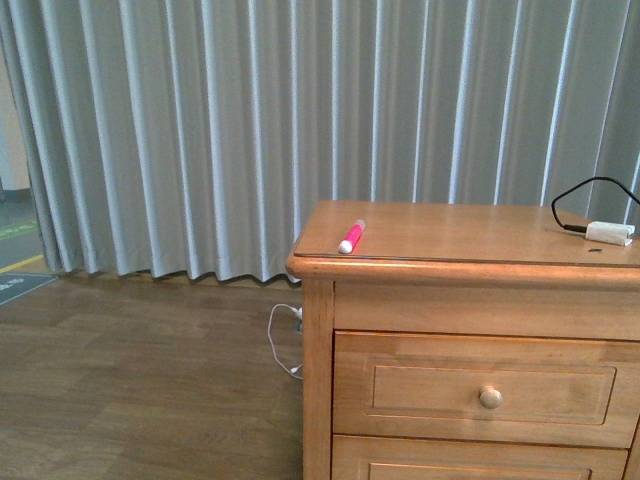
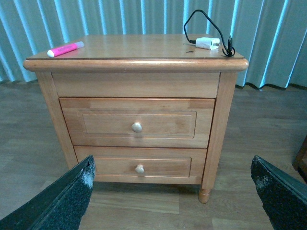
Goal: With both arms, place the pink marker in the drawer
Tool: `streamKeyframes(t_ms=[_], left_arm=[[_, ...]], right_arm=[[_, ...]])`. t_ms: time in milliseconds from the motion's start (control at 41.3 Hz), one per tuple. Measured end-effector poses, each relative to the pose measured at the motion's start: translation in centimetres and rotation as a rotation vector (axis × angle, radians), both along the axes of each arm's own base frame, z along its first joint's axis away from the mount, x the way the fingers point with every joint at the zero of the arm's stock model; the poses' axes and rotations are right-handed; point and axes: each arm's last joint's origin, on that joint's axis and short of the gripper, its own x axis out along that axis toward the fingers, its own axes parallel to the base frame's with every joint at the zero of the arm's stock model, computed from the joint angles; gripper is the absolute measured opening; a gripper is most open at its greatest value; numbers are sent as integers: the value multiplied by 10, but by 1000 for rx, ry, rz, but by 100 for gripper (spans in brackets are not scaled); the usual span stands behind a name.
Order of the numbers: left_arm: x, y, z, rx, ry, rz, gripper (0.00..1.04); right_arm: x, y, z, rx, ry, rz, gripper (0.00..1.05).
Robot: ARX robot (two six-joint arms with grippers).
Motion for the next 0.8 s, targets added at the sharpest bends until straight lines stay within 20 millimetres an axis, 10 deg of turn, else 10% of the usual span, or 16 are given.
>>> streamKeyframes(t_ms=[799], left_arm=[[0,0,0,0,0,0,98]], right_arm=[[0,0,0,0,0,0,96]])
